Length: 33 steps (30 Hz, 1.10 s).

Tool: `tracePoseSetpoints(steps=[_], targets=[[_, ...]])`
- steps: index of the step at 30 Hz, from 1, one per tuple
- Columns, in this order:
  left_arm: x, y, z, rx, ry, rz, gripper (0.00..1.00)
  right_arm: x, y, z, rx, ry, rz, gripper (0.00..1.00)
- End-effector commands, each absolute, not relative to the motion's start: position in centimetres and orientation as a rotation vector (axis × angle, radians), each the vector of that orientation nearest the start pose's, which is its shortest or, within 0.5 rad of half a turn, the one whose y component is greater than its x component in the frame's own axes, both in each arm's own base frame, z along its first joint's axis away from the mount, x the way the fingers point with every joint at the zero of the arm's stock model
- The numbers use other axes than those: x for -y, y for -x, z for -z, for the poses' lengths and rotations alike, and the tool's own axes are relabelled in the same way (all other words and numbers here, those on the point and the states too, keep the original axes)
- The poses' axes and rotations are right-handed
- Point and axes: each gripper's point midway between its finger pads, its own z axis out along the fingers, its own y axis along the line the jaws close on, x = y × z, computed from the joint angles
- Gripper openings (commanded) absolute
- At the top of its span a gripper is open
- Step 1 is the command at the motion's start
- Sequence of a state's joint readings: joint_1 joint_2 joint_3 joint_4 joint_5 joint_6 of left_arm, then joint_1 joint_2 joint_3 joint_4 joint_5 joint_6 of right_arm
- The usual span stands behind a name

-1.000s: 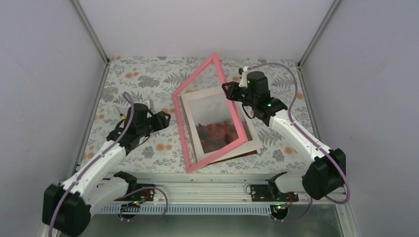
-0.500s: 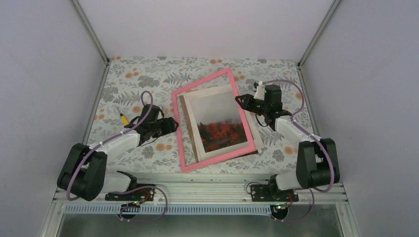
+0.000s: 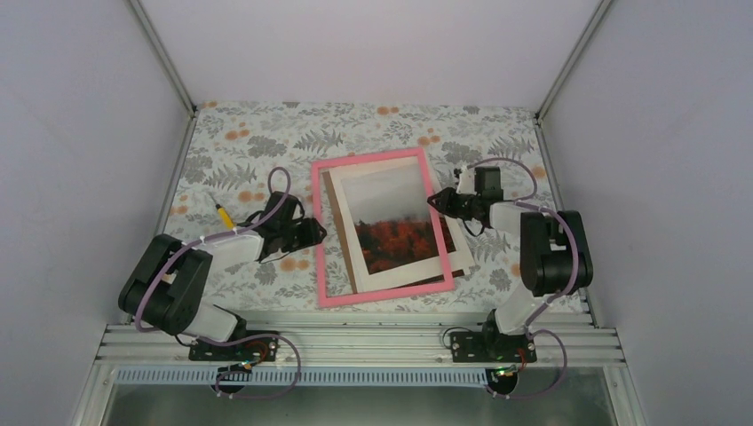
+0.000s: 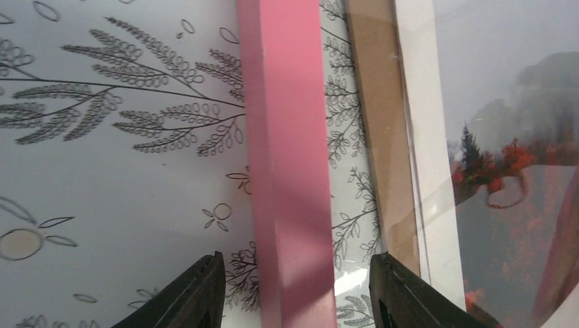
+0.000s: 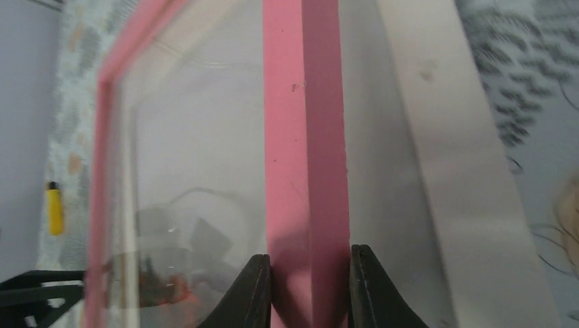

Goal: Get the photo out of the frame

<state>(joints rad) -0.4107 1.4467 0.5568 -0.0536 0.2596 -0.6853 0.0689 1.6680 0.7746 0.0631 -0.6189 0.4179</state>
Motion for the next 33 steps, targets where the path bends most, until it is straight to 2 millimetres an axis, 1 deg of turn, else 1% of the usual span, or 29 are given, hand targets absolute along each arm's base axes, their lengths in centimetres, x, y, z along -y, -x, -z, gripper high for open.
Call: tracePoseSetpoints(steps=[1,5,8,11,12,13,14,15,16,19,23,28,33], targets=[[17.9,-27.8,-2.3,-2.651,0.211,0.757,0.53,-10.1,-37.8,-2.9,-2.511,-0.127,-0.781,0.04],[18.7,-27.3,-2.0,-2.665,0.197,0.77,0.52,-9.4,-38.1,-2.4,-2.528,-0.135,-0.748,0.04],[19.3,-27.1,-1.9,-2.672,0.185,0.777,0.51,-9.3,-38.1,-2.5,-2.542,-0.129,-0.735,0.09],[19.6,-27.0,-1.9,-2.678,0.179,0.765,0.51,-9.4,-38.0,-3.1,-2.552,-0.115,-0.716,0.15],[19.5,-27.1,-2.0,-2.677,0.184,0.755,0.51,-9.2,-37.8,-3.3,-2.559,-0.115,-0.697,0.17],[19.3,-27.1,-2.0,-2.676,0.188,0.742,0.51,-9.0,-37.7,-3.6,-2.56,-0.114,-0.672,0.23],[19.1,-27.1,-2.0,-2.678,0.192,0.728,0.52,-8.8,-37.5,-3.6,-2.568,-0.122,-0.65,0.27],[18.9,-27.0,-2.0,-2.677,0.196,0.716,0.52,-8.5,-37.5,-4.7,-2.547,-0.122,-0.627,0.32],[18.8,-26.9,-2.0,-2.679,0.199,0.704,0.52,-8.2,-37.5,-5.0,-2.548,-0.13,-0.599,0.35],[18.4,-26.7,-2.2,-2.677,0.21,0.692,0.53,-7.6,-36.9,-5.3,-2.567,-0.147,-0.55,0.48],[18.1,-26.3,-2.5,-2.672,0.212,0.683,0.57,-7.1,-36.1,-5.0,-2.59,-0.162,-0.494,0.65],[18.1,-25.9,-2.2,-2.688,0.208,0.683,0.59,-7.3,-35.2,-4.0,-2.636,-0.166,-0.487,0.76],[18.4,-25.5,-2.0,-2.697,0.202,0.697,0.61,-8.4,-34.2,-3.4,-2.671,-0.138,-0.5,0.83]])
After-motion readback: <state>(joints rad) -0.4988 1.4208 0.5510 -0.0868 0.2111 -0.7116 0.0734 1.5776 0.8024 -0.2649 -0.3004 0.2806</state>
